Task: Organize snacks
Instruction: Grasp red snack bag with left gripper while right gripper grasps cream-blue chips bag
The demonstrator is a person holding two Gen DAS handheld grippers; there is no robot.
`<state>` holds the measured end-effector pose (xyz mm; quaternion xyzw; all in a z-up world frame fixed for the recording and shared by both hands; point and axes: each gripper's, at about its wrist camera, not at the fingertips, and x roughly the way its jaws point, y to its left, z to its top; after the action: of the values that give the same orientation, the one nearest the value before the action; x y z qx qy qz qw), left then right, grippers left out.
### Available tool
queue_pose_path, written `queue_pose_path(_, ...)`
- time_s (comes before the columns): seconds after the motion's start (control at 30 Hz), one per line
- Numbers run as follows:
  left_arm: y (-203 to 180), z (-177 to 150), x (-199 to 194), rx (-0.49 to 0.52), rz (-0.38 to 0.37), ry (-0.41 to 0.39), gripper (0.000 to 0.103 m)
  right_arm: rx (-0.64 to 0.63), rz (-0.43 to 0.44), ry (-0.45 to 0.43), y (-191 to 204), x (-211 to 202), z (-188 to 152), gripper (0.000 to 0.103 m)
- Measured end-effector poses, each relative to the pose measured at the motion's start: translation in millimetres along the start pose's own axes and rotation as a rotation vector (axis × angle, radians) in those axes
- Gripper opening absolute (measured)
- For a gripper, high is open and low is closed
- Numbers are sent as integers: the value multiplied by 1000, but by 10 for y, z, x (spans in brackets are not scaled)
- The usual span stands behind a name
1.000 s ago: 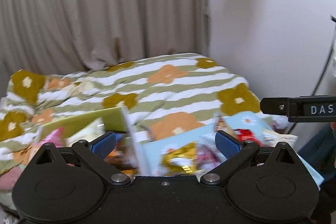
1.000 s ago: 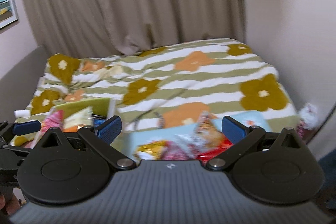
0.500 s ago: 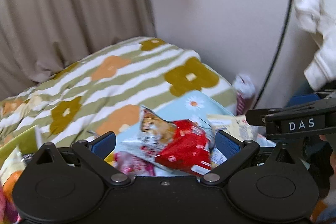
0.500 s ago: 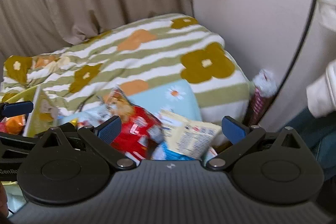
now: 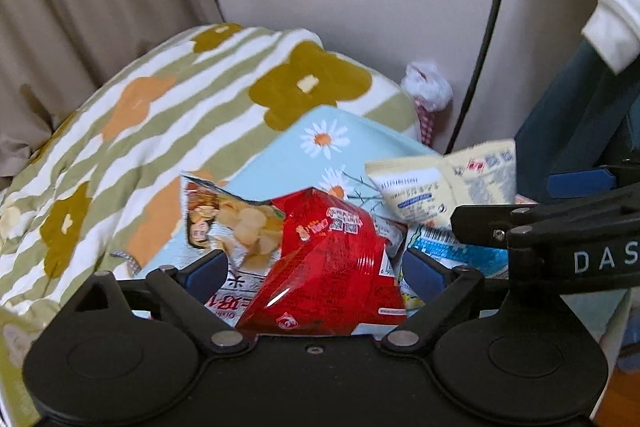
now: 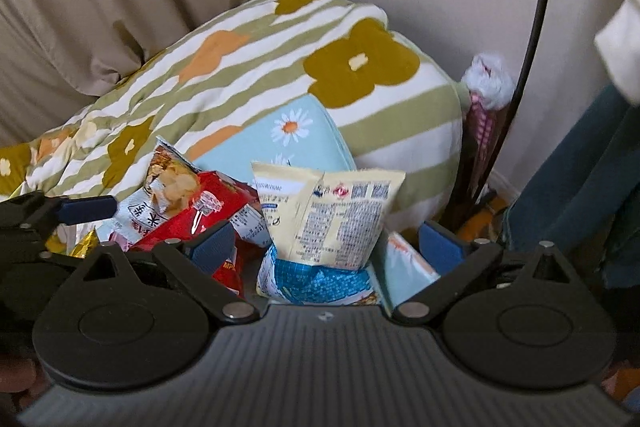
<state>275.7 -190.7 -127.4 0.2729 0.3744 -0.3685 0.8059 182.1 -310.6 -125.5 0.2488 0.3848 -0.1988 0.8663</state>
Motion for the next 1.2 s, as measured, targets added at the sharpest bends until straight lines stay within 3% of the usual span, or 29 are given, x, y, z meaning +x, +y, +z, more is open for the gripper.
queue_pose_path(0.2,-37,-26,234,41,-26,31,90,50,1,34,1,218,-61,103)
queue_pose_path(0.47,-48,-29,339,45,-34,44,69,64,2,60,15,389,-91,97)
queue_pose_path(0.57,-69,-40,317,51,-22,38,66,65,6,67,3,423,-84,95)
queue_pose_path(1.2,-98,-184,21,-98,91,41,62,16,66,110,-60,558,-10,86)
